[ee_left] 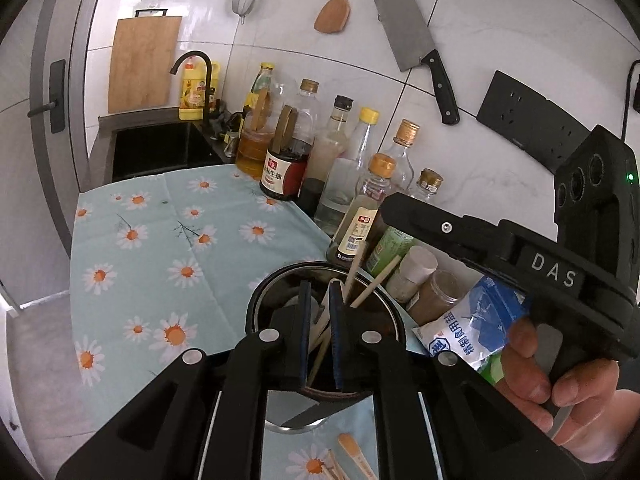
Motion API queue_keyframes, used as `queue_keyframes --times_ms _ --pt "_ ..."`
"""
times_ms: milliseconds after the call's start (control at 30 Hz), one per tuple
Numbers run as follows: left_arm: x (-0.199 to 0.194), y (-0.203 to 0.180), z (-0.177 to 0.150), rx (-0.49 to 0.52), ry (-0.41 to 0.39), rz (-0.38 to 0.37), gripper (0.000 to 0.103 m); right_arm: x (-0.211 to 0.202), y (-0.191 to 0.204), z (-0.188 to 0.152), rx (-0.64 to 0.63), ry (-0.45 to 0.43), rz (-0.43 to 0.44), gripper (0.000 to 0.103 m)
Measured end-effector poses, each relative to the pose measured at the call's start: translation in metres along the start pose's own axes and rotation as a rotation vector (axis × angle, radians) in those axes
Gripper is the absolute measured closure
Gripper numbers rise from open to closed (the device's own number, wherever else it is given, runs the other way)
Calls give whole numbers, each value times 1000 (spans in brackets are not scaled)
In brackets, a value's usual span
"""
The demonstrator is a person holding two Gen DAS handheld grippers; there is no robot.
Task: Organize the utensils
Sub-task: 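Lift chopstick and plastic spoon into the black holder and open both tools, then move both tools back down toward the remaining chopsticks and spoons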
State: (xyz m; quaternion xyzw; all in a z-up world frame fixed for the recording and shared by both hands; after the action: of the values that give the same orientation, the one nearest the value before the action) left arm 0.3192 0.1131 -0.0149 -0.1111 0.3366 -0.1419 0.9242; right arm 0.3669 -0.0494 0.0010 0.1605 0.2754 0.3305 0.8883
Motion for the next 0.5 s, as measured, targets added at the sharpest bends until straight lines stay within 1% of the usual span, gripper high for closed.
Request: queue_keyframes --times_ms 167,267,433,500 --pt "-9 -5 -1 4 -5 1 94 -9 5 -2 -1 -3 6 78" --pt "-17 -8 -2 7 -12 1 89 -16 7 0 10 1 38 78" --pt "-41 -18 -4 28 -40 6 89 -42 13 6 11 0 48 78" --pt "-51 -22 -7 33 -45 1 89 -53 15 7 18 24 59 67"
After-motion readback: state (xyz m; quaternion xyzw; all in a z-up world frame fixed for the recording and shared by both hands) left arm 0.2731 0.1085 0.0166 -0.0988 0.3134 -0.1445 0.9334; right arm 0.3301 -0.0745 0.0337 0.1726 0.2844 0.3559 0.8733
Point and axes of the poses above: each gripper's, at about its wrist camera, not at the fingertips, and x roughly the way its jaws point, y to its left, z to its top, the point moved 1 cm from there along x, roughly the way its jaws point, and after that the axes turned 2 degrees about -x, right-handed, at the moved point
